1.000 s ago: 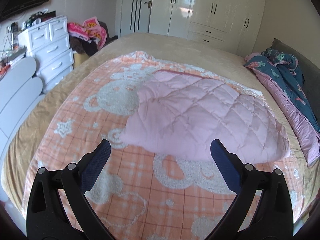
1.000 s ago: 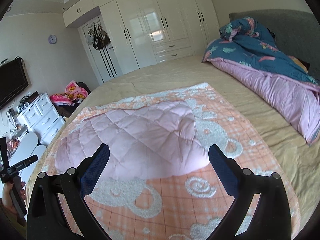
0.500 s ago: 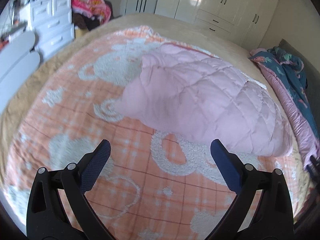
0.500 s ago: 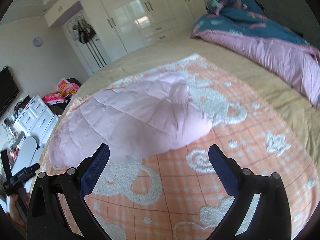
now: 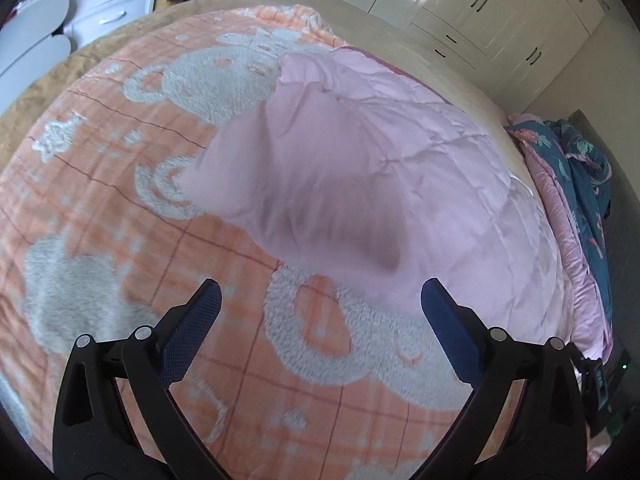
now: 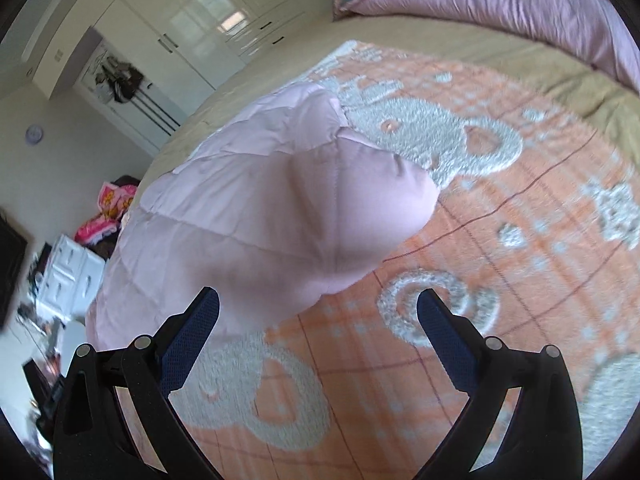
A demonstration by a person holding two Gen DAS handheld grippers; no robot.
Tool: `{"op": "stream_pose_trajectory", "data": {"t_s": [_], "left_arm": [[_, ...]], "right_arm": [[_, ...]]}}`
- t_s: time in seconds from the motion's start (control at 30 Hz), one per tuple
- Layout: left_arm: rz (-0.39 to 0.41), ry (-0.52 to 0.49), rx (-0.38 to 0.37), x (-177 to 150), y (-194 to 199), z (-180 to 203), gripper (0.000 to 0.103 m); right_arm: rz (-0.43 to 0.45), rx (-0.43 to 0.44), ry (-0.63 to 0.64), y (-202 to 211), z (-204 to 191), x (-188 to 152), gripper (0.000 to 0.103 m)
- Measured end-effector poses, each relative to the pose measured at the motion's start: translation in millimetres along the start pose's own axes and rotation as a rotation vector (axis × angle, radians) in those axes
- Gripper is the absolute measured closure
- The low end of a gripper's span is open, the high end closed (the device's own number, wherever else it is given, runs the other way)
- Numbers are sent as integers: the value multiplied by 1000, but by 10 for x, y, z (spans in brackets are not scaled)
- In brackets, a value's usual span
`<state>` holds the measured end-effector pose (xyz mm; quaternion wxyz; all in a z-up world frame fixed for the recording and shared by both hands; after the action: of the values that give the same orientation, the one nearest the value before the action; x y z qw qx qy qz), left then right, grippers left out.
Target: Fold large clothes
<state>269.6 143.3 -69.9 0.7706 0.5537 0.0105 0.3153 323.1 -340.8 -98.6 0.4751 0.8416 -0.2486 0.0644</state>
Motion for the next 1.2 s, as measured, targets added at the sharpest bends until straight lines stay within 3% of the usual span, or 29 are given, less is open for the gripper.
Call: {"op": "stream_pose_trajectory", "data": {"t_s": [0.23,0.87,1.03,1.2], "left_arm": [[-27,55,-37,183,-241,-37,9],[-5,278,-280,590,-785,-257,8],[19,270,-267,659,-813,-204,8],[40,254,-246,653,-803,-179,11]], "right_arm": [[-26,38,-55,-259,70,190,4],[-47,138,-70,-709,9,434,4],[-35,139,-38,-734,-24,418,6],[-33,152,2,-764,-95,425,20]]}}
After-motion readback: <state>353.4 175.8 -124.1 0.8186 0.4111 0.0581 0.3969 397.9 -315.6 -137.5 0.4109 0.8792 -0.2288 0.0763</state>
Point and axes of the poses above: each gripper's, at about its wrist camera, not at the fingertips, and y roughly against the way its jaws point, z to its right, x to its top, the point moved 3 cm from there along -y, roughly the way its jaws point, and after that the axes turned 10 degrees about -z, right-handed, at the moved point
